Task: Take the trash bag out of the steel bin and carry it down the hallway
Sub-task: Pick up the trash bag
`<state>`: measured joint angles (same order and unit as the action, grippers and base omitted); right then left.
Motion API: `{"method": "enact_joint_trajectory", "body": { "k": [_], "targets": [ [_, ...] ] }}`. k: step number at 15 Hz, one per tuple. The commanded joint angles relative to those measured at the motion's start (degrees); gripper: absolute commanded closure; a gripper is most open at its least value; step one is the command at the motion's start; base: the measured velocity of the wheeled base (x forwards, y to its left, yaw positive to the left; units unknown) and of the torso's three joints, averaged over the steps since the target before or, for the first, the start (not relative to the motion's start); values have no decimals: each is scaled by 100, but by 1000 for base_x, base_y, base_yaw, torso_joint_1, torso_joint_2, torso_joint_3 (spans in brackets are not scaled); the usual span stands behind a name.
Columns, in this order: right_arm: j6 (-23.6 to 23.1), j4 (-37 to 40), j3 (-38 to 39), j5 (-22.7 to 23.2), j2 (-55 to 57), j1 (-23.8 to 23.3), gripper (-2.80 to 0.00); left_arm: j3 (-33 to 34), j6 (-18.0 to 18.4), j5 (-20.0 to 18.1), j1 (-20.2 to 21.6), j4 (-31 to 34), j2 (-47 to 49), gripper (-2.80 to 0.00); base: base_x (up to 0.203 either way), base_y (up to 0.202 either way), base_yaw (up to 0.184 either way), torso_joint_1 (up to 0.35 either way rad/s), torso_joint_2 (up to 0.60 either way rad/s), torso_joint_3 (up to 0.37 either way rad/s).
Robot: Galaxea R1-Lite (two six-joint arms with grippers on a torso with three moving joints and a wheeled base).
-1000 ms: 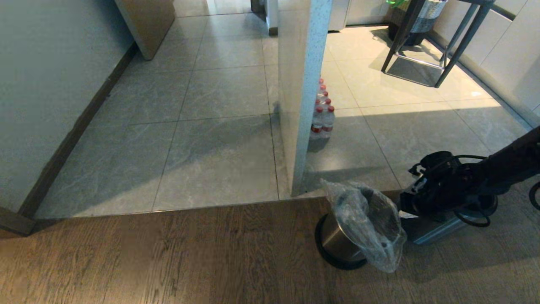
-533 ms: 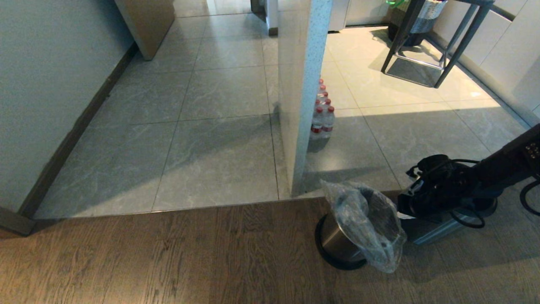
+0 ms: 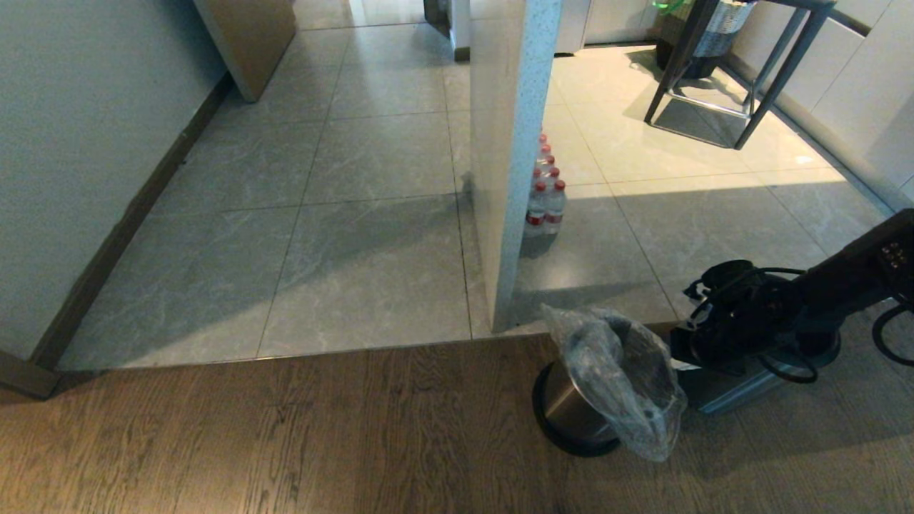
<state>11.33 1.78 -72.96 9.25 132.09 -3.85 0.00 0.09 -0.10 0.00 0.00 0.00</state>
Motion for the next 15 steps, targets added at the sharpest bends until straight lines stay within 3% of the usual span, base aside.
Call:
{"method": "enact_joint_trajectory", "body": {
  "k": [1,11,15],
  "targets": [
    [23,50,-21,60,5,59,0,0,-1,1,0,0,0,0,0,0,0,0,0,0],
    [-84,270,-68,307,-205,-135,0,0,-1,1,0,0,0,0,0,0,0,0,0,0],
    [-333,323,98,314,-368,-204,0,0,-1,1,0,0,0,0,0,0,0,0,0,0]
  ]
}}
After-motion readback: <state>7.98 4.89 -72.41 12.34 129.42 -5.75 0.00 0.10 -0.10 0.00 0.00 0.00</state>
